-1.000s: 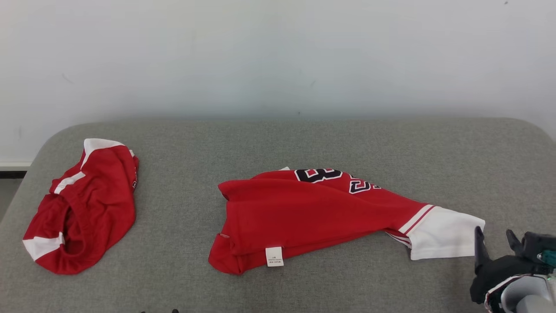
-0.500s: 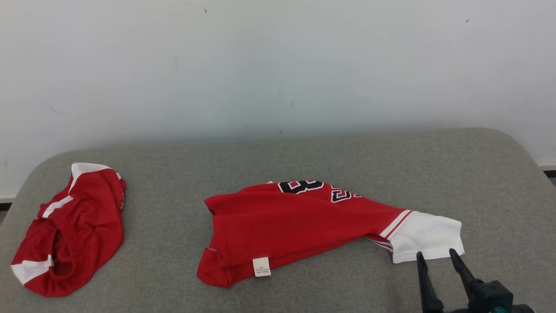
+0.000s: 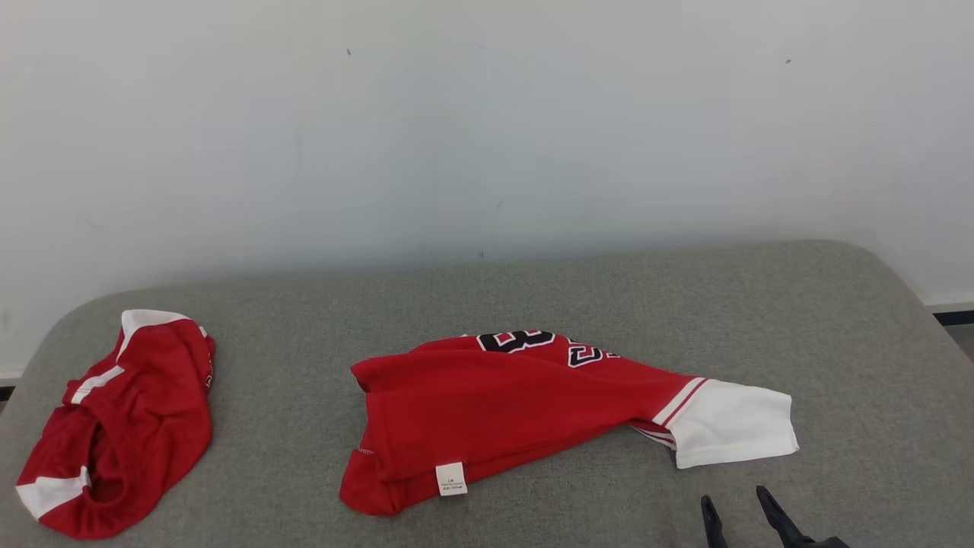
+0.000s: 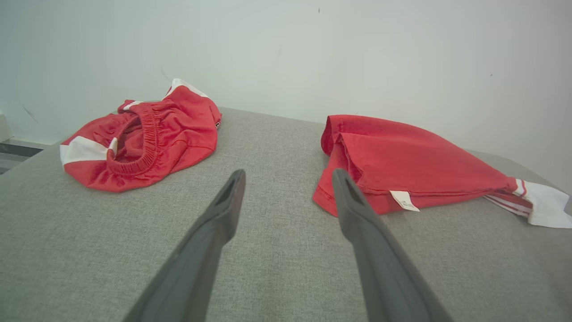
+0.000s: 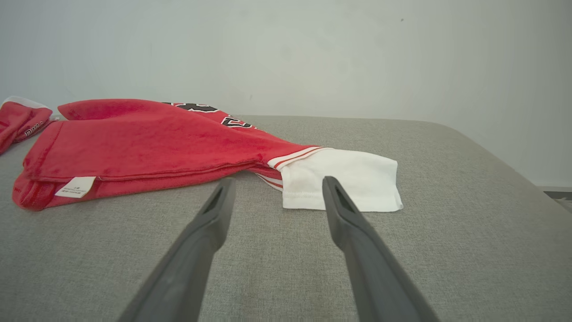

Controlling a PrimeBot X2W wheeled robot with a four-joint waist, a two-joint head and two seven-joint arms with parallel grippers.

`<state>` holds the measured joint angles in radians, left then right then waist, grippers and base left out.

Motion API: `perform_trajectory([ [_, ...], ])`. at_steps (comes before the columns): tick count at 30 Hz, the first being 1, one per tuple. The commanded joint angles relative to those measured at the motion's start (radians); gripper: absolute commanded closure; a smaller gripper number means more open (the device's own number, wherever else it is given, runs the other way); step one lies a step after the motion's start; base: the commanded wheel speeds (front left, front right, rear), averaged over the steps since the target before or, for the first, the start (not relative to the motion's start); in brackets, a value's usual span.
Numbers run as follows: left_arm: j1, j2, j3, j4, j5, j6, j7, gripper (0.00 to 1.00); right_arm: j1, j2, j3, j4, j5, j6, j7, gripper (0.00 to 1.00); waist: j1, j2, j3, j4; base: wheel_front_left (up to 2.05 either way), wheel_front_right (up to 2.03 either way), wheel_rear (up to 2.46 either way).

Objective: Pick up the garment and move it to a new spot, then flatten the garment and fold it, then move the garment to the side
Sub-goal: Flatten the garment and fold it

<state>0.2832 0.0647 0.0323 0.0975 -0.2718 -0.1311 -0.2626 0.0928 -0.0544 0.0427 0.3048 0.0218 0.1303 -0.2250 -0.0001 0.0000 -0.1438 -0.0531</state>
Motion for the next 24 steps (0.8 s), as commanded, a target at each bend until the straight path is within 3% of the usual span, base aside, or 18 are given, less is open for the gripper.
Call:
perform_trajectory([
  [1, 0.012, -0.002, 0.006, 0.001, 0.016, 0.001, -0.003, 0.00, 0.011, 0.002, -0.004, 0.000, -0.009, 0.001, 0.002, 0.00, 0.0001, 0.0000, 0.001, 0.000, 0.00, 0.00, 0.00],
  [24, 0.005, 0.006, -0.003, 0.014, 0.001, 0.001, -0.003, 0.00, 0.014, 0.005, -0.009, -0.009, 0.000, 0.001, 0.016, 0.00, 0.0001, 0.0000, 0.013, -0.006, 0.00, 0.00, 0.00],
])
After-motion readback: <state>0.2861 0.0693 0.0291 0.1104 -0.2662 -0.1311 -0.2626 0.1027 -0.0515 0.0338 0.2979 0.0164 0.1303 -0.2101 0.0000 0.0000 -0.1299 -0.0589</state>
